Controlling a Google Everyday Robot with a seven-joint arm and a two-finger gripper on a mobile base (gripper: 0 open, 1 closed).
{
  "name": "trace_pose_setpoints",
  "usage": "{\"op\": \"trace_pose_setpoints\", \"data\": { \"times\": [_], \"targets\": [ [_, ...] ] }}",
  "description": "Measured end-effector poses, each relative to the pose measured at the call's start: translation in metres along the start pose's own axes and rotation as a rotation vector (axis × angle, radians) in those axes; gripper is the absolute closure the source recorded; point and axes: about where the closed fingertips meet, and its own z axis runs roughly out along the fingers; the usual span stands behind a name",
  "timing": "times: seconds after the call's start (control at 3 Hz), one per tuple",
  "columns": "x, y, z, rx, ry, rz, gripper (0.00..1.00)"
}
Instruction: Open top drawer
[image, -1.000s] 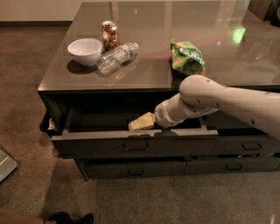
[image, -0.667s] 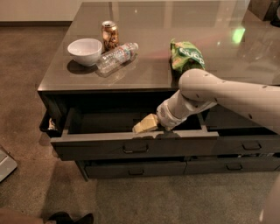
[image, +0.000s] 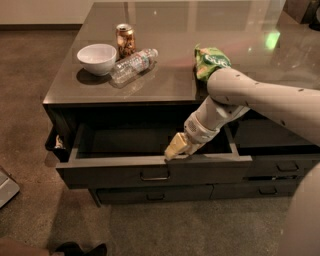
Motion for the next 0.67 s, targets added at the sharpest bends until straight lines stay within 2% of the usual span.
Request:
{"op": "trace_pose_setpoints", "data": {
  "times": [0.33,0.67],
  "targets": [
    [0.0082,0.0023,-0.001,-0.036,0.067,-0.046,0.6],
    [0.0141,0.0038,-0.001,-0.059,0.113,-0.074,0.73]
  ]
}}
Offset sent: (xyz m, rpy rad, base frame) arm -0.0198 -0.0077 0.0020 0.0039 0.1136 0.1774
